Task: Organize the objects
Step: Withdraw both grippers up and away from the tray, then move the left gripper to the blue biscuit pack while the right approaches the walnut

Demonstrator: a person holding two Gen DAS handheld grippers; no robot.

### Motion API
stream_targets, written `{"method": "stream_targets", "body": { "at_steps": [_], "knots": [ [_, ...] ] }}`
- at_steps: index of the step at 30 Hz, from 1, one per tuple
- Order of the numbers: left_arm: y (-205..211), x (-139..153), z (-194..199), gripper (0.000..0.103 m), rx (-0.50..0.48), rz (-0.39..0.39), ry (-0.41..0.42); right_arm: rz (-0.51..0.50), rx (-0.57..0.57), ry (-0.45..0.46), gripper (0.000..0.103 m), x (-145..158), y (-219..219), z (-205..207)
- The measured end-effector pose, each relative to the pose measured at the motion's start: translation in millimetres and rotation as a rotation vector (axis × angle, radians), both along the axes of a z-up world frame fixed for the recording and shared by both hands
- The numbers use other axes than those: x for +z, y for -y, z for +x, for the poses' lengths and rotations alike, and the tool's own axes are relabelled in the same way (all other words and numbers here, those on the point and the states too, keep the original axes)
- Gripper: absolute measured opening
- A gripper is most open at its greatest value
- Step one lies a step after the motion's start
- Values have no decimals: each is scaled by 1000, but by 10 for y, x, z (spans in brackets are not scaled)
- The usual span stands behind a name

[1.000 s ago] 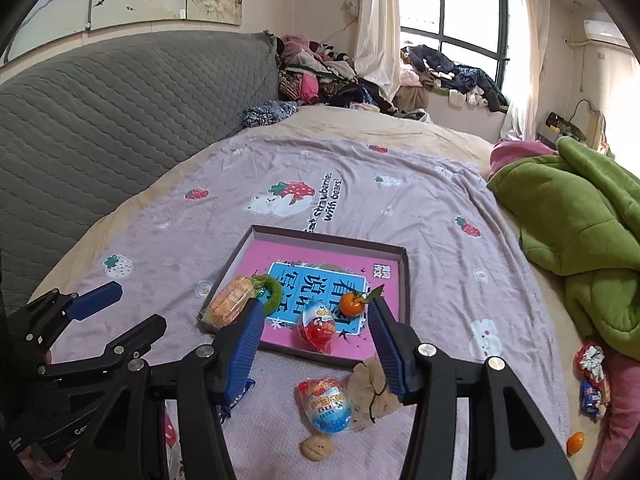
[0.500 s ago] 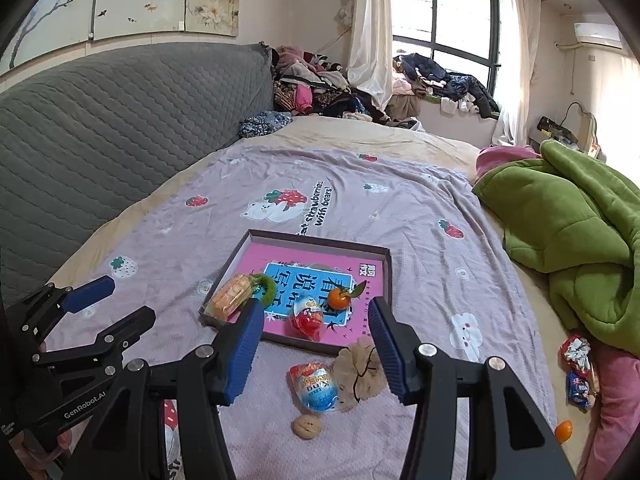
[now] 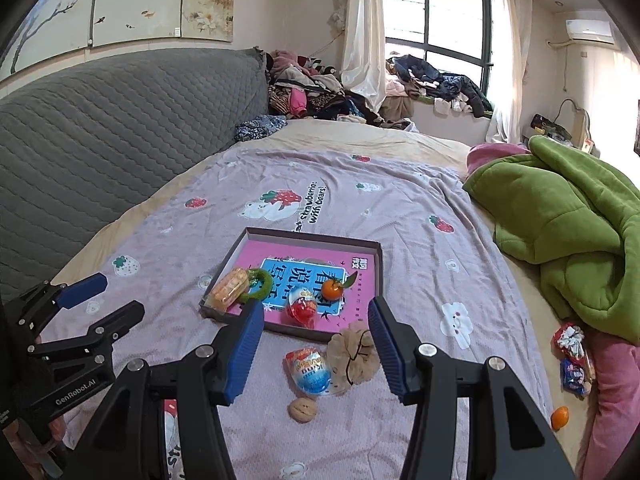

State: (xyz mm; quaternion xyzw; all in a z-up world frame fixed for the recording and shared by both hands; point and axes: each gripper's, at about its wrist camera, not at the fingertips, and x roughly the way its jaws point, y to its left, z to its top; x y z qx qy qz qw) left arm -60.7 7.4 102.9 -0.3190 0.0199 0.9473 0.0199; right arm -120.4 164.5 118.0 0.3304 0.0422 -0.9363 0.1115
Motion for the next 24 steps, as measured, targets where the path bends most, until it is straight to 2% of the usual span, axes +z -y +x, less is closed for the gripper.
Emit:
{"method": "stream_targets", "body": {
  "at_steps": [24],
  "knots": [
    [27,-58,310,62,4,0,4,14,19,-20,54,-114,81,410]
  ]
}}
